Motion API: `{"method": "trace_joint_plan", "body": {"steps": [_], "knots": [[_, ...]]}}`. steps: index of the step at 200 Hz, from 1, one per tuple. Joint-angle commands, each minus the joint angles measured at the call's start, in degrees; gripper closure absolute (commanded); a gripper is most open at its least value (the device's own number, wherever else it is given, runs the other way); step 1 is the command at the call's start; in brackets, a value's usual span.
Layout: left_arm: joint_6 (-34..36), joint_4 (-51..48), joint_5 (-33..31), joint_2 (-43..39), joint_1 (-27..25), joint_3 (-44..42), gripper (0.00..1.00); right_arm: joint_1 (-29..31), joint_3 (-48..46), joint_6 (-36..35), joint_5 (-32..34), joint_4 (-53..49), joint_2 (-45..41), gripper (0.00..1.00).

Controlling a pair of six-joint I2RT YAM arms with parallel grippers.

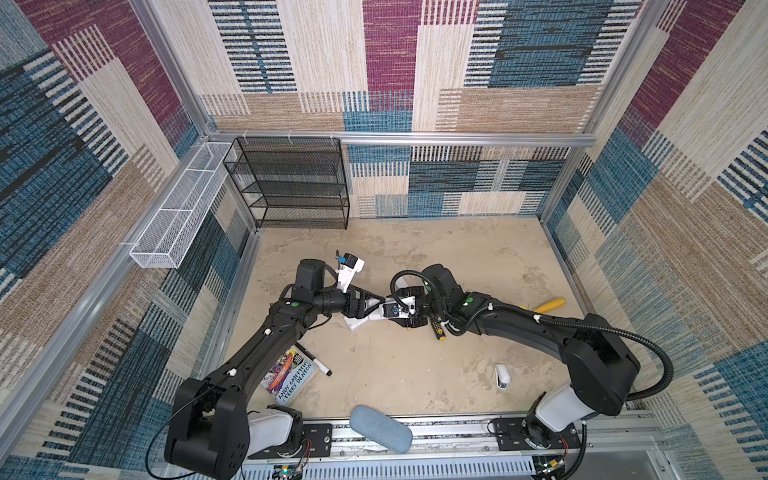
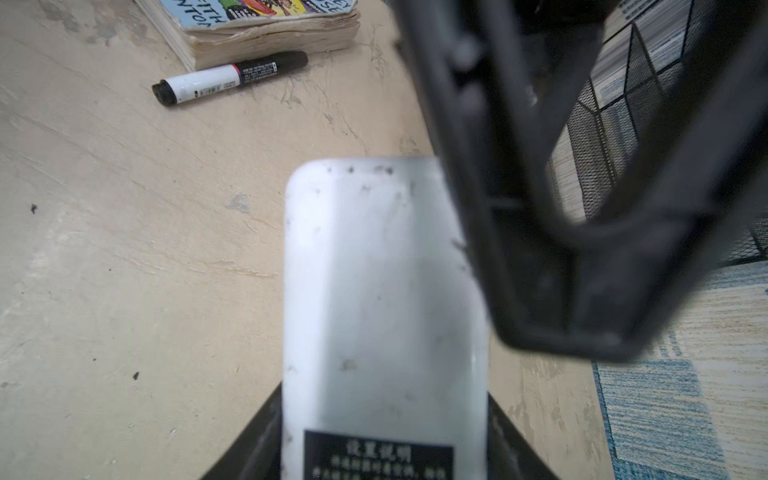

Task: Unload the batteries from the remote control
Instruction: 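Open the left gripper and lift it away while the right gripper holds the remote, then lower the remote battery-side up onto the table with the right gripper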

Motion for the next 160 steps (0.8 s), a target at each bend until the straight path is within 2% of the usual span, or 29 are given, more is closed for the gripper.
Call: {"method": "trace_joint_plan", "body": {"steps": [1, 27, 67, 111, 160], "knots": [[2.1, -2.6, -11.8, -2.8, 0.1, -0.6, 0.01, 0.0, -0.6, 2.3, -2.0, -1.7, 0.4, 0.56], [2.5, -4.9, -27.2, -6.2, 0.1, -1.1, 0.01, 0.0, -1.1, 4.4, -3.2, -4.2, 1.4, 0.56], [0.5, -9.2, -41.4, -8.4, 0.1, 1.0, 0.01, 0.1, -1.8, 9.9, -4.8, -5.8, 3.7, 0.55], [-3.0, -22.8, -47.2, -1.7, 0.1, 9.3, 0.01, 0.4, -1.8, 15.2, -6.6, -6.5, 6.9, 0.55], [-5.7, -14.2, -46.0, -4.4, 0.1, 4.2, 0.01, 1.2, -0.9, 20.3, -7.7, -5.6, 11.2, 0.54]]}}
